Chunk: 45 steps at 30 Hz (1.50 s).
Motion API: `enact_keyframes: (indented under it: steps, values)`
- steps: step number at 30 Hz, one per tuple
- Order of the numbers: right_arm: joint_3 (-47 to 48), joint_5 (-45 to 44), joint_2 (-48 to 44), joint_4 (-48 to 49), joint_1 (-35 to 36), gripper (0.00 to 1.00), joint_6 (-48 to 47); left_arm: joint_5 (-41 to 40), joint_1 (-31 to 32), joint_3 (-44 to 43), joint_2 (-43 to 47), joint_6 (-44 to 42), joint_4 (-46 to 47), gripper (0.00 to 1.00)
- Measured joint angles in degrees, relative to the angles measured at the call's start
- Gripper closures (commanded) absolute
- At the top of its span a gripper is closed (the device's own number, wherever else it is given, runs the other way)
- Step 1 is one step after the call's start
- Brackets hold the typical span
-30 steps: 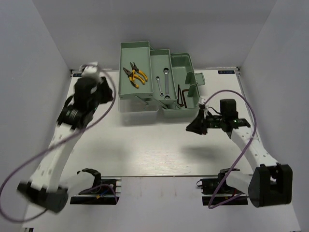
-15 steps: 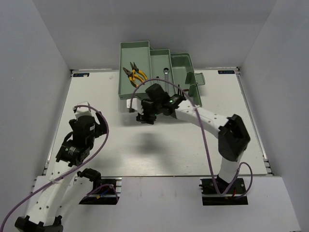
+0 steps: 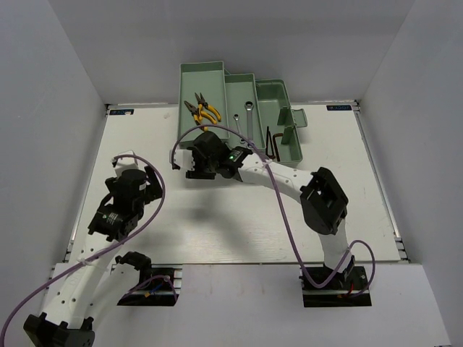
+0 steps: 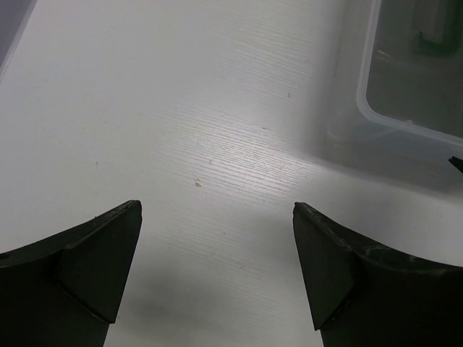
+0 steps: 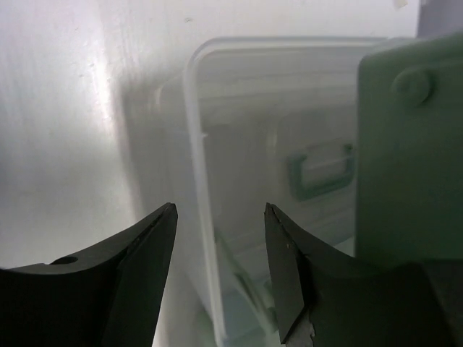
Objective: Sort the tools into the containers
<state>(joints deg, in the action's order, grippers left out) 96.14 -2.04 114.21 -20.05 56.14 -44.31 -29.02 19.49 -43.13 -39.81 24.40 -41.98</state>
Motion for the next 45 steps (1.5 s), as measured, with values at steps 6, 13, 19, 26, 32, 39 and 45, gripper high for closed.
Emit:
enact_keyframes:
  steps: [6, 13, 19, 26, 32, 39, 45]
  values:
    - [0.8, -1.8, 2.9, 3.0, 1.0, 0.40, -2.9, 0.5, 0.0, 0.0, 0.0, 0.1, 0.0, 0.05]
    - [0.7, -1.2, 7.9, 3.6, 1.0, 0.55, -4.3, 3.7, 0.0, 0.2, -0.7, 1.9, 0.9, 0.11]
    - [1.4, 0.5, 8.3, 4.7, -0.2, 1.00, -3.5, 11.2, 0.0, 7.2, 0.9, 9.5, 5.7, 0.86]
    - [2.0, 3.3, 7.7, 1.8, -0.7, 1.00, -2.5, 24.9, 0.0, 23.2, -3.1, 23.4, 16.7, 0.69]
    - [3.5, 5.9, 7.0, -3.7, -1.0, 1.00, -0.7, 30.4, 0.0, 25.0, -11.4, 32.1, 30.9, 0.60]
    - [7.7, 7.6, 7.0, -8.2, -1.1, 1.00, 3.5, 34.5, -0.7, 25.3, -27.5, 40.3, 46.8, 0.77]
    - [9.5, 8.5, 6.9, -10.1, -1.4, 1.00, 5.7, 36.7, -2.1, 27.4, -36.4, 47.3, 58.5, 0.83]
